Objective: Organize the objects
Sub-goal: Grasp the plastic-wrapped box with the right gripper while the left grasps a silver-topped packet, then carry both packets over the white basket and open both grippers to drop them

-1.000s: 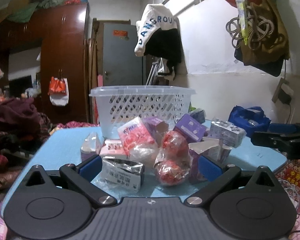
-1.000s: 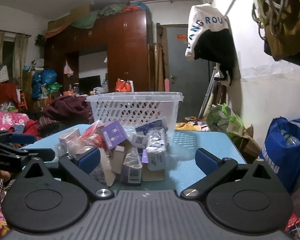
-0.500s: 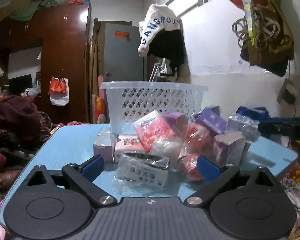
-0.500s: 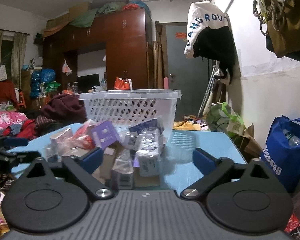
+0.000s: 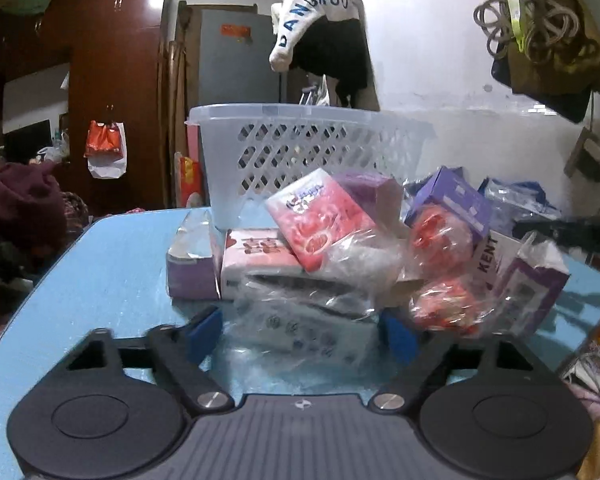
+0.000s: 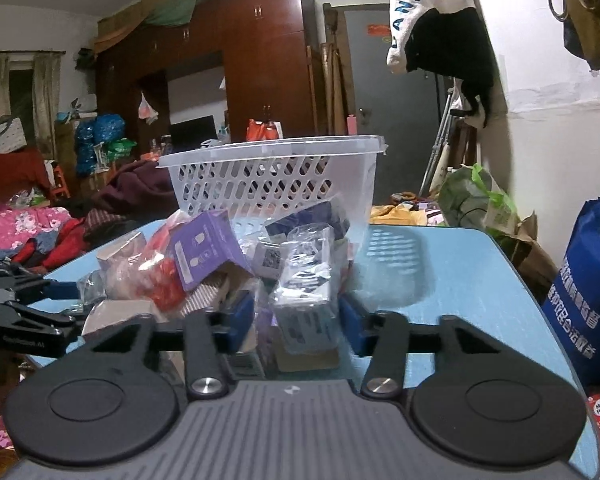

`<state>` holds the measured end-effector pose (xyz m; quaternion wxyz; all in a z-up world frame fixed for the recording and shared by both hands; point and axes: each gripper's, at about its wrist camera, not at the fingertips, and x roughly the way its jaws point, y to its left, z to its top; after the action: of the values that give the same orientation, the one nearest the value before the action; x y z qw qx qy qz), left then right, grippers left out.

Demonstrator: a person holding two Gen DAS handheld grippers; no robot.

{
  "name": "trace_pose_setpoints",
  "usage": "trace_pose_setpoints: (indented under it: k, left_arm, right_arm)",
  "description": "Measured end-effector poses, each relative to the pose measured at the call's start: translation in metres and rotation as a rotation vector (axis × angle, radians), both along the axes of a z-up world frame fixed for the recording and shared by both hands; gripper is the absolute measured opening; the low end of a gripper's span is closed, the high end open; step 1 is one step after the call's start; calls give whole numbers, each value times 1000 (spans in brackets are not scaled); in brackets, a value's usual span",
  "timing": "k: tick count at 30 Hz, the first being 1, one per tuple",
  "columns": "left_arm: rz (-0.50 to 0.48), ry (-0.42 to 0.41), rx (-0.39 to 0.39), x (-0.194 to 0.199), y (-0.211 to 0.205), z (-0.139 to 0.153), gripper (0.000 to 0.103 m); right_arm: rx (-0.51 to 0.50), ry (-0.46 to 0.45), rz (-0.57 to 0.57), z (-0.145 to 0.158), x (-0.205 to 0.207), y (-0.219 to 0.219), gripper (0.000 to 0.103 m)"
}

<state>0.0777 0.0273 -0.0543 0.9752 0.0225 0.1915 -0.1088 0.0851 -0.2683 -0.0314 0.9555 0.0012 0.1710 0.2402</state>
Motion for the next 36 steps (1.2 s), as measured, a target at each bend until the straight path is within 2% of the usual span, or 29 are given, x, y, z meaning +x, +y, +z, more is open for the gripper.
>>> trace_pose_setpoints:
  k: [1,5,10,18,25,27,30,33,36]
  left_arm:
    - [-1,-1,4,-1,0,0,78]
    - [15,-15,-74,-4,11,2,77]
    - [42,-78,-91,-13,19,10,77]
    - [42,-116,-141,-10,31,14,77]
    - [27,-147,-163,2,33,30,77]
    - [13,-151,-173,9,34,39,77]
    - [-3,-189,-161,28,29,68,77]
    - [-22,-205,-146,66,18,106,77]
    - [-20,-154,-129,120,4,131,77]
  right_arm:
    - [-1,1,5,1,0,0,36]
    - [2,4,-6,2,3,-2,36]
    - [12,-2,-30,6,7,-6,35]
    - [30,-26,-42,19,10,-11,35]
    - [24,-88,-31,55,24,-6,35]
    - [26,-103,-20,64,35,-1,35]
    - [62,-108,33,82,60,9,35]
    - [-19,-147,28,96,91,36,35]
    - [-121,-187,24,100,121,61,35]
